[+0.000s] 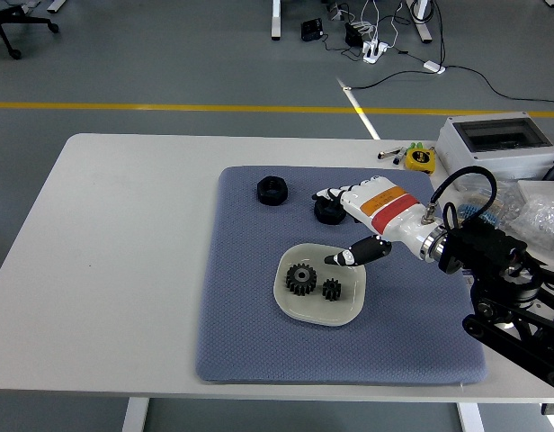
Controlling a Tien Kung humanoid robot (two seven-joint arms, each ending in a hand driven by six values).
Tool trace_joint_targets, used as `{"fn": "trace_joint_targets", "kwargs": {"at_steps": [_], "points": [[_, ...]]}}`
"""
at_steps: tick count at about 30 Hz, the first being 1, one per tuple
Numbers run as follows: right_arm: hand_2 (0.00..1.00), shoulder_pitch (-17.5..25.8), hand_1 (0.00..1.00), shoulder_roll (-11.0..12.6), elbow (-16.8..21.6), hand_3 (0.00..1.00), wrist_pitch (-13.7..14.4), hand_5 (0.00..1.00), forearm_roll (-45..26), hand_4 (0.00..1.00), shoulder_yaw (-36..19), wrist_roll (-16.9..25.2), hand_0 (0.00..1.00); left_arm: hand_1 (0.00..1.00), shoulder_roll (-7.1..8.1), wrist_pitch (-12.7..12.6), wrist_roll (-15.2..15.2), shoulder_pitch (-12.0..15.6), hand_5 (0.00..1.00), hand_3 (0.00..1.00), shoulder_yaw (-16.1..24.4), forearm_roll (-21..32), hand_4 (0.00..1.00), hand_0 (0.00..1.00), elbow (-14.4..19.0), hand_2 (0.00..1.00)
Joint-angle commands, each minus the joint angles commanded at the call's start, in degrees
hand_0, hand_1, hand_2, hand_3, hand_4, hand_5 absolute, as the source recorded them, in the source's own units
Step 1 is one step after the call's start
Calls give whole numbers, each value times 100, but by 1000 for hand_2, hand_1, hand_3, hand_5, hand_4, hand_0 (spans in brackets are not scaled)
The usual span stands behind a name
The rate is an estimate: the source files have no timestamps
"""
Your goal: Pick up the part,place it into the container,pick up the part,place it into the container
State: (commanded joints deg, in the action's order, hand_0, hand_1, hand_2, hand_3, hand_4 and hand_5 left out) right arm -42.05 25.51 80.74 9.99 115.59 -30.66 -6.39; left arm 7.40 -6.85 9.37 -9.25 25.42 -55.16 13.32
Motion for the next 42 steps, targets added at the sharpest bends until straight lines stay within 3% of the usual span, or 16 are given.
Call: {"fn": "trace_joint_targets", "kwargs": {"at_steps": [5, 10, 11, 12, 14, 17, 18, 23, 24, 29, 30, 33, 36, 42], "points": [[673, 226, 378, 220, 185, 829, 305, 471, -65, 998, -467, -87, 138, 661, -15, 9, 3, 13, 625, 577, 33, -72, 670, 704, -4, 664], [667, 567, 397, 465, 326, 803, 1098, 476, -879, 991, -1039, -48, 155, 659, -29, 13, 3, -7, 625, 577, 94, -208, 670, 704, -22, 664], [667, 644, 397, 502, 373, 803, 1331, 476, -1140, 991, -1100, 42, 155, 659, -32, 10, 3, 4, 625, 577, 101, -215, 670, 704, -26, 664], [723, 693, 552, 528, 412, 801, 1509, 562, -1364, 980, -1133, 135, 361, 658, -34, 9, 4, 8, 625, 577, 109, -223, 670, 704, -29, 664], [723, 821, 552, 595, 555, 801, 1855, 562, -1848, 980, -1212, 481, 361, 658, -35, 14, 0, 10, 625, 577, 113, -238, 670, 704, -29, 664], [723, 1023, 552, 651, 757, 801, 2035, 562, -2593, 980, -1380, 1102, 361, 658, -42, 13, 2, 9, 625, 577, 130, -266, 670, 704, -32, 664], [794, 1114, 664, 659, 826, 826, 2033, 678, -2816, 998, -1465, 1312, 565, 660, -43, 8, -2, 10, 625, 577, 125, -259, 670, 702, -34, 664], [794, 1554, 664, 627, 1001, 826, 1732, 678, -4045, 998, -1954, 2284, 565, 660, -38, -5, -22, 2, 625, 577, 89, -199, 670, 702, -40, 664], [844, 1635, 756, 612, 1020, 878, 1688, 794, -4269, 998, -2059, 2398, 704, 658, -39, -12, -29, -1, 624, 578, 75, -174, 670, 703, -42, 663], [844, 2185, 756, 397, 1048, 878, 1531, 794, -5498, 998, -2667, 2784, 704, 658, -28, -51, -37, 17, 624, 578, 72, -92, 670, 703, -67, 663], [876, 2248, 833, 343, 1012, 882, 1495, 841, -5721, 998, -2728, 2808, 805, 658, -31, -51, -32, 23, 625, 577, 87, -103, 671, 704, -70, 663], [876, 2403, 833, 214, 921, 882, 1301, 841, -6429, 998, -2905, 2727, 805, 658, -33, -33, -29, 19, 625, 577, 91, -162, 671, 704, -67, 663], [875, 2653, 854, 67, 830, 873, 876, 877, -7173, 998, -3230, 2429, 833, 668, -54, -27, -20, 17, 624, 576, 93, -179, 671, 702, -67, 664], [876, 2998, 858, 25, 786, 881, 331, 890, -8381, 998, -3578, 2144, 846, 670, -97, -44, -19, 94, 624, 578, 203, -310, 670, 704, -110, 666]]}}
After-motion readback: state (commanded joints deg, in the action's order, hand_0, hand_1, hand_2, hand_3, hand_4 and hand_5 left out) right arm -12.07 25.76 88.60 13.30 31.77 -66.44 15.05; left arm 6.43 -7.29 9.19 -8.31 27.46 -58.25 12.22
